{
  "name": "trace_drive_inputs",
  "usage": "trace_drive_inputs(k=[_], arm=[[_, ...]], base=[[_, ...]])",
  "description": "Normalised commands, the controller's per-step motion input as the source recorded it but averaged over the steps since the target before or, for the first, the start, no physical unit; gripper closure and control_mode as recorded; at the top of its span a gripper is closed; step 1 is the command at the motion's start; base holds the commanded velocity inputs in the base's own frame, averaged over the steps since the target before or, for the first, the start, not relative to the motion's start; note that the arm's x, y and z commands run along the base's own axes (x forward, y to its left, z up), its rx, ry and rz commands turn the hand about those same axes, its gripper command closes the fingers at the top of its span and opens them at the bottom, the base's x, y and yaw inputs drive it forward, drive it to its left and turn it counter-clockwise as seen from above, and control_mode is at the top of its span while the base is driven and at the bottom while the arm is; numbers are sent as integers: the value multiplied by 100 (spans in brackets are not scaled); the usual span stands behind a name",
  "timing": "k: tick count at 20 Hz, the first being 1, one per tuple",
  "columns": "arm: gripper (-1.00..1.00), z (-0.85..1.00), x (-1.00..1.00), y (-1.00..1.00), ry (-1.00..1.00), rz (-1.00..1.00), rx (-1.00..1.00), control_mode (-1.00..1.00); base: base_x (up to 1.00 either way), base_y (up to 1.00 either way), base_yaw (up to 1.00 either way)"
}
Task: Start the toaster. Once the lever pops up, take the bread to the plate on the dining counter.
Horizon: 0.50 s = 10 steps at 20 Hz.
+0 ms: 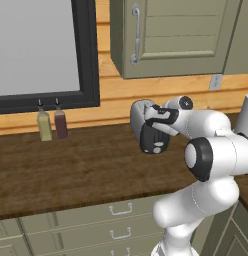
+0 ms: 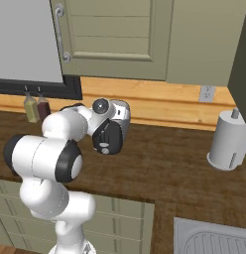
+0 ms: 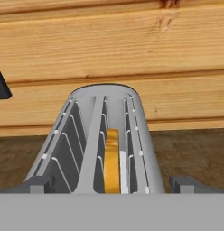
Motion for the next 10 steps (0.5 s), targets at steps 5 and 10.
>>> trace_drive_inputs(k=[5,10], arm=[[-100,0,0,0,0,0,0,-100],[-100,0,0,0,0,0,0,-100]], base=[[0,0,0],[0,0,0]])
